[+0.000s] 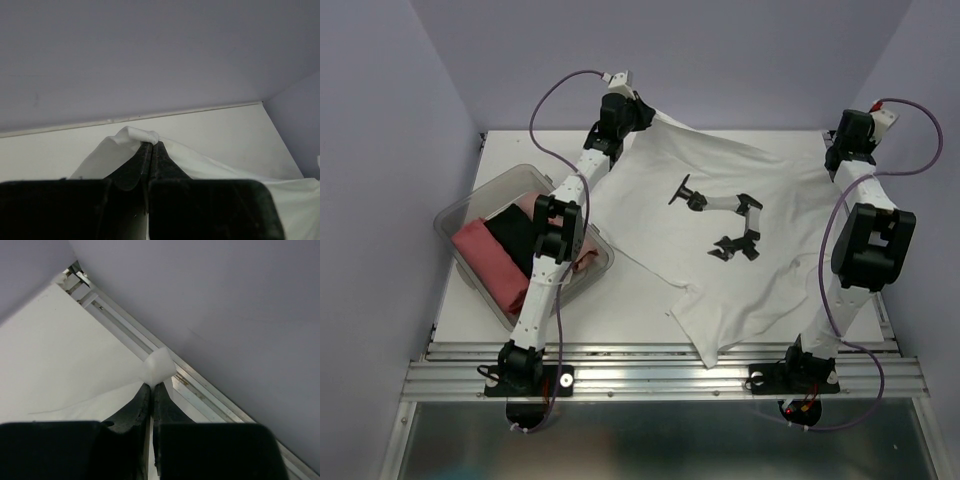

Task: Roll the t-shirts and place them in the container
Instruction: Flatten out the T-shirt at the center of the board.

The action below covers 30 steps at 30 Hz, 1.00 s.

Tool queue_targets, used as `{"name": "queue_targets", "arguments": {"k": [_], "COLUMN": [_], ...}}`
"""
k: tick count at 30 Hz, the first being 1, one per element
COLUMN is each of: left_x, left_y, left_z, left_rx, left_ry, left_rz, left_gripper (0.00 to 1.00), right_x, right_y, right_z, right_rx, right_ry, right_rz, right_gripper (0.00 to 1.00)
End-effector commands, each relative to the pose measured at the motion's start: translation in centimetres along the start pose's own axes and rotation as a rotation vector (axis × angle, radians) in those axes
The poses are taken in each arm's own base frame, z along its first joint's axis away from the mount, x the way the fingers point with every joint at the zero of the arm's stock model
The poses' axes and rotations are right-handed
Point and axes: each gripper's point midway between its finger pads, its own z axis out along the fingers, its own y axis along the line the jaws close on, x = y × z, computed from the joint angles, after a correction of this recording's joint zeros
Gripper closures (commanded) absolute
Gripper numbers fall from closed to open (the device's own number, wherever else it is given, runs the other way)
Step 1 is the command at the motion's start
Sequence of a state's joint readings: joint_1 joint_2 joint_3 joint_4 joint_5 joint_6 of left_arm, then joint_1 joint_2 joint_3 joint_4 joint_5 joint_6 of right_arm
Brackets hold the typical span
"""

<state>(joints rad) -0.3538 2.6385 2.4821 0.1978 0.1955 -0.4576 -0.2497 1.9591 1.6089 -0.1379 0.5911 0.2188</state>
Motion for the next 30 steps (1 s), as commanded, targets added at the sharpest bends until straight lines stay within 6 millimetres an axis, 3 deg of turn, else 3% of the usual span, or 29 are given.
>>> {"name": "queue_targets", "arguments": {"k": [1, 10, 19, 30], "left_x": [-4.1, -5.0, -5.2, -6.3], "left_y": [-0.7, 0.8, 2.9, 3.1], "left_z": [0.2, 0.2, 0.3, -0.2], "left_rx": [0.025, 0.005, -0.013, 0.034], "left_ry": [-0.126, -0.152, -0.158, -0.153], "left_rz": [0.019, 0.012, -0.012, -0.031], "left_gripper": [1.0, 1.0, 1.0, 1.0], "right_x": [-3.8, -3.6, -3.6, -3.9], "right_y": [0.5, 0.6, 1.2, 2.9], "right_z": [0.6, 0.5, 2.8, 3.3], "right_rx": [-0.015, -0.03, -0.007, -0.069], "right_ry": [-0.099, -0.104, -0.11, -0.1], "right_rz": [0.053, 0.036, 0.041, 0.073], "right_gripper": [0.99, 0.99, 0.99, 0.99]}}
